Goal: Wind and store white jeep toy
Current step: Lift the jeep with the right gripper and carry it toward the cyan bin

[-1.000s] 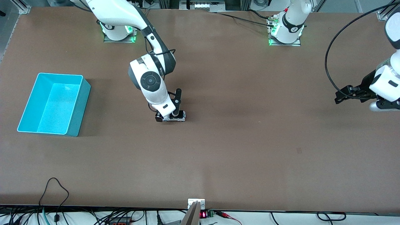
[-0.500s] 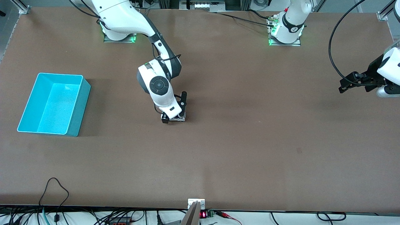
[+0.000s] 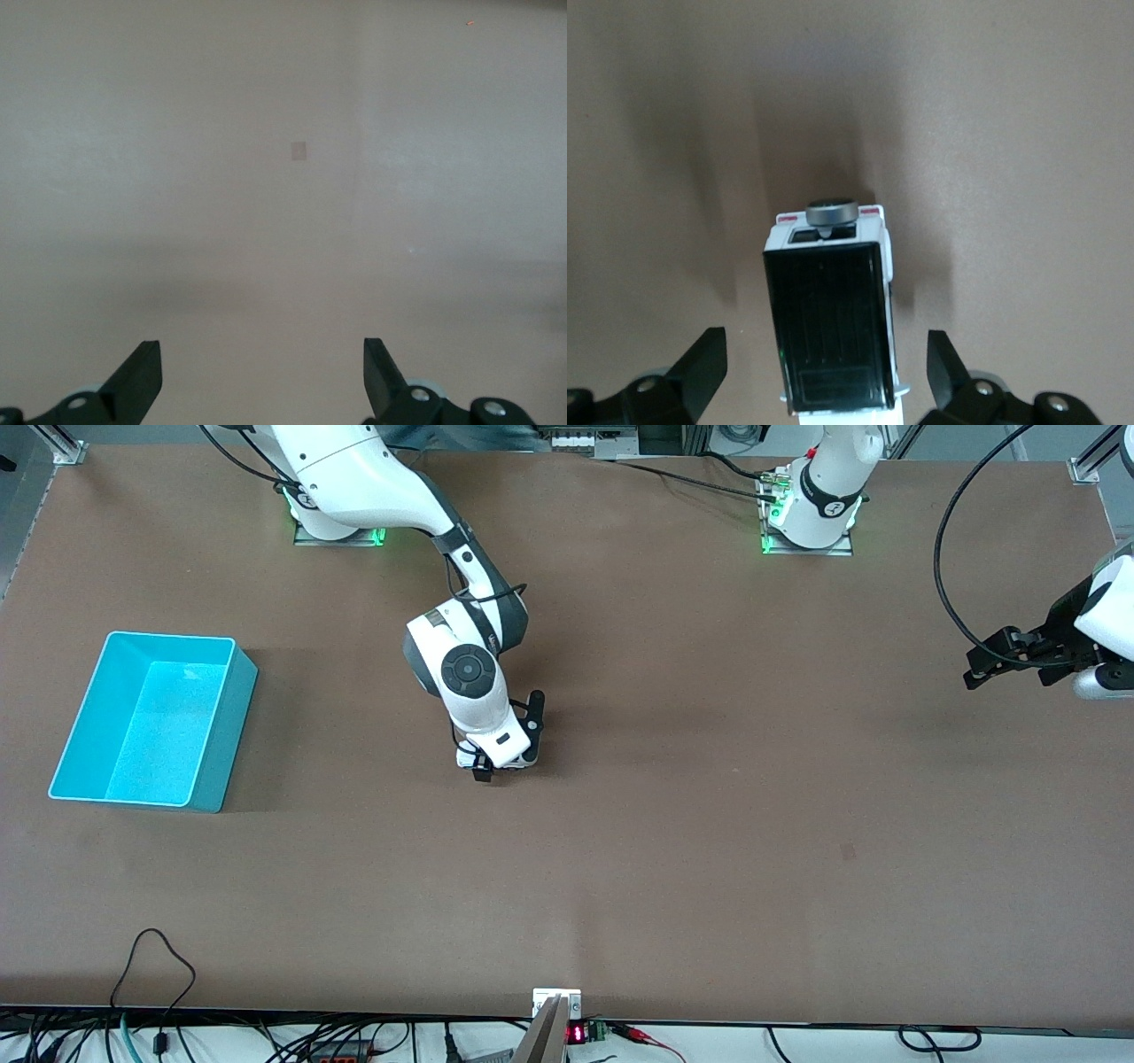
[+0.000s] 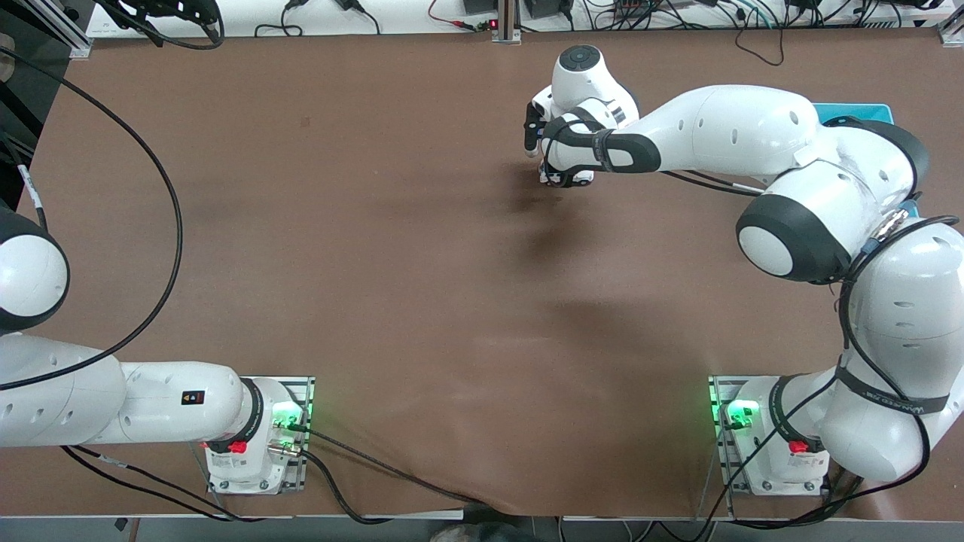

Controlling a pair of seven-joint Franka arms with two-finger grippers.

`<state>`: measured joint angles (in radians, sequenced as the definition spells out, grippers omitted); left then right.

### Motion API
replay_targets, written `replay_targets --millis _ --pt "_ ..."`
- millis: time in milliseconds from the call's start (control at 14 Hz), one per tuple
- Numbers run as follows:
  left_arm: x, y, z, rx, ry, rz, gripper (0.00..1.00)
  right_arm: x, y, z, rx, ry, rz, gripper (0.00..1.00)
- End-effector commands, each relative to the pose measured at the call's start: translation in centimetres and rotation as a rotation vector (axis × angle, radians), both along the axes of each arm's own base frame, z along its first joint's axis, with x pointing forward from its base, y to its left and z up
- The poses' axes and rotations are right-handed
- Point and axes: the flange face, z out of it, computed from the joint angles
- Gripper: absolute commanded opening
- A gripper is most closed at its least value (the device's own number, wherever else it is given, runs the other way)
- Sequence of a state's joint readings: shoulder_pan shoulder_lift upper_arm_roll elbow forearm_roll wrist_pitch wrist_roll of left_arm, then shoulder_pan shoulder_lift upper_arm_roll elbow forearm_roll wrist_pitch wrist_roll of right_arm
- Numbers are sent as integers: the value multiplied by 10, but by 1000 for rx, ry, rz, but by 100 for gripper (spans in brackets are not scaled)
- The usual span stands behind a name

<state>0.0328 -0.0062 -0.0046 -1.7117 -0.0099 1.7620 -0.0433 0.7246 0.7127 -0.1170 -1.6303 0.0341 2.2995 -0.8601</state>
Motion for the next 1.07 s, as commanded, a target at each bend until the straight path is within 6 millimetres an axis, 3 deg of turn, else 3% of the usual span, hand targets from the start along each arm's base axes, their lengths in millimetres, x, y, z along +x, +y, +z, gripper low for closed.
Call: replay_targets --millis 0,143,357,500,714,857,1000 --pt "2 -3 2 -10 4 -9 100 3 5 0 11 -2 -14 100" --pt "2 1 2 -10 4 -3 100 2 4 -5 6 4 -12 95" --pt "1 0 -1 -7 15 -6 100 -1 8 -9 -2 5 5 50" --pt "0 0 -2 -7 22 -5 100 -8 17 -9 -5 3 24 14" --pt "-1 2 -2 -7 26 -3 100 -6 20 -4 -7 -12 35 0" --pt "-1 2 -2 -8 27 0 100 -3 23 3 -5 -27 40 0" --pt "-1 6 -3 -8 27 6 100 5 12 9 -8 -31 16 0"
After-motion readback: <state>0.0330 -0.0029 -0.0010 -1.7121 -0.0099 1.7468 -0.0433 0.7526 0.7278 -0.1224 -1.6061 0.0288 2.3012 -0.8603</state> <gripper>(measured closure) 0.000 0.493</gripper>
